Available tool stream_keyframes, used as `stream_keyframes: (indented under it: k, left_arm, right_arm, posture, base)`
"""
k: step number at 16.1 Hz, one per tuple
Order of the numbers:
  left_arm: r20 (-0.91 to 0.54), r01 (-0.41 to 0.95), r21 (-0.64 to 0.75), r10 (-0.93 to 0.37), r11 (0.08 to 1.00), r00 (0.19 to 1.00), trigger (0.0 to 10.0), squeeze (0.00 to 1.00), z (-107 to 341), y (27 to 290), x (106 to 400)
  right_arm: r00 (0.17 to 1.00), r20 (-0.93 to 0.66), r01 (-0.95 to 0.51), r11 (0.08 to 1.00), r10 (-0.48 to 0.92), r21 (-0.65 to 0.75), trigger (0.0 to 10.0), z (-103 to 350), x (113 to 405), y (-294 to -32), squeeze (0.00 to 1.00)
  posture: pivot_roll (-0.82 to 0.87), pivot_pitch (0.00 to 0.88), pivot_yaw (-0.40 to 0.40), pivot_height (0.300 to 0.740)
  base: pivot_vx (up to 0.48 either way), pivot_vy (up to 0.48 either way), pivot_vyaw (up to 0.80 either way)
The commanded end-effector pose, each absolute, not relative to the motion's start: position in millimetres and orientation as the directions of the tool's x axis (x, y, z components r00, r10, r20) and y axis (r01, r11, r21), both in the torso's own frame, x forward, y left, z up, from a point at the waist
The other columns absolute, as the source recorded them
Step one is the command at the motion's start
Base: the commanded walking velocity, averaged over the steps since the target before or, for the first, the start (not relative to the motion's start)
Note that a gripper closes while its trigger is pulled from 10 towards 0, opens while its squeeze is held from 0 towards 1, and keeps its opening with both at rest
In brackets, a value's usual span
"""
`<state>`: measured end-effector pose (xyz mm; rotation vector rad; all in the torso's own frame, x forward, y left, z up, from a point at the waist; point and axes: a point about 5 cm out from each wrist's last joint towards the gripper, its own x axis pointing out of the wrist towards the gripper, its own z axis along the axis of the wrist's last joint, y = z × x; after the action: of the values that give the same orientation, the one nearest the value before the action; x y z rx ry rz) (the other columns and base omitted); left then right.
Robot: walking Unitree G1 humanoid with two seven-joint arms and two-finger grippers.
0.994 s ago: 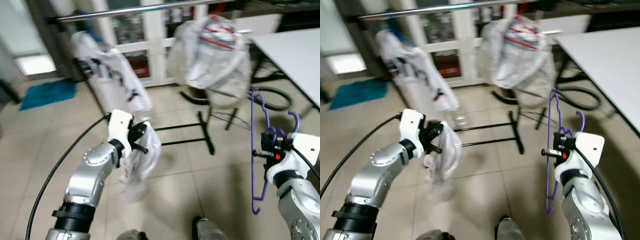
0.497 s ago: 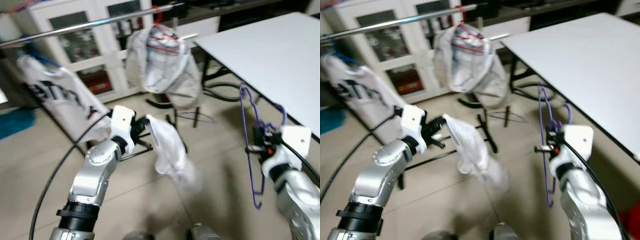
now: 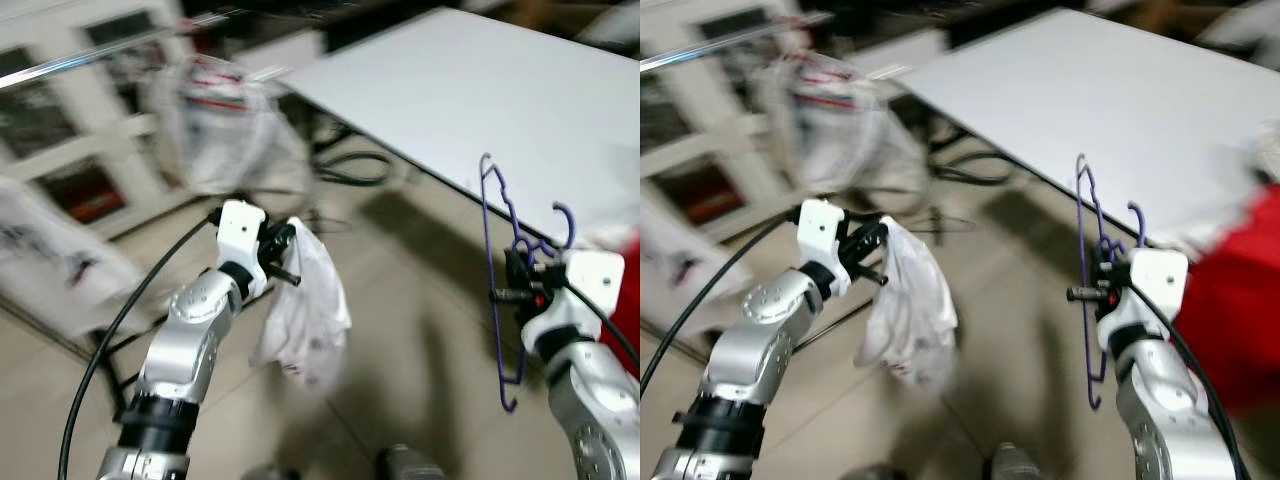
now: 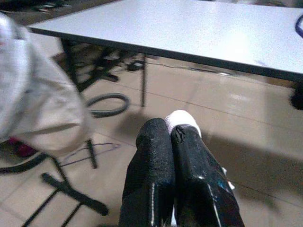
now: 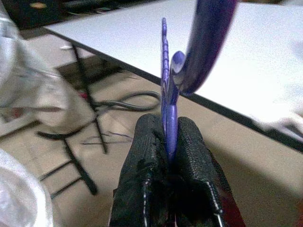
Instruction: Hang hanger
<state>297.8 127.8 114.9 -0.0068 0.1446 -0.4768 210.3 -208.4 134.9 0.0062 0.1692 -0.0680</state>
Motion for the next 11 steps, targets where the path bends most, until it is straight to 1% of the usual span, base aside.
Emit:
stream_keyframes:
  k: [1,3,4,7,11]
  left_arm:
    - [-0.106,0.458,-0.021,-0.457,0.889,0.883,10.0,0.00,123.9,129.2,302.7]
    - [-0.104,0.461,-0.019,-0.460,0.887,0.882,10.0,0.00,124.1,127.6,303.6]
    - [-0.106,0.461,-0.017,-0.460,0.887,0.882,10.0,0.00,124.2,127.0,304.3]
    - [-0.111,0.451,-0.011,-0.449,0.893,0.887,10.0,0.00,124.7,128.2,307.3]
    - [-0.113,0.447,-0.011,-0.445,0.895,0.888,10.0,0.00,125.1,129.5,309.8]
  right_arm:
    - [0.983,-0.160,0.097,0.995,-0.094,0.008,10.0,135.8,210.2,-212.2,0.00]
    - [0.983,-0.151,0.111,0.993,-0.105,0.034,10.0,137.3,211.0,-214.2,0.00]
    - [0.982,-0.123,0.150,0.988,-0.146,0.024,10.0,139.7,212.3,-217.4,0.00]
    - [0.974,-0.174,0.155,0.986,-0.143,0.062,10.0,134.4,213.0,-217.1,0.00]
    - [0.976,-0.172,0.147,0.987,-0.135,0.059,10.0,135.4,215.8,-212.4,0.00]
  posture:
    - [-0.19,0.000,0.110,0.740]
    - [-0.19,0.000,0.111,0.740]
    - [-0.19,0.000,0.108,0.740]
    - [-0.18,0.000,0.101,0.740]
    - [-0.19,0.000,0.107,0.740]
  base:
    - [0.000,0.262,-0.80]
    - [0.000,0.347,-0.80]
    - [0.000,0.386,-0.80]
    - [0.000,0.446,-0.80]
    - [0.000,0.466,-0.80]
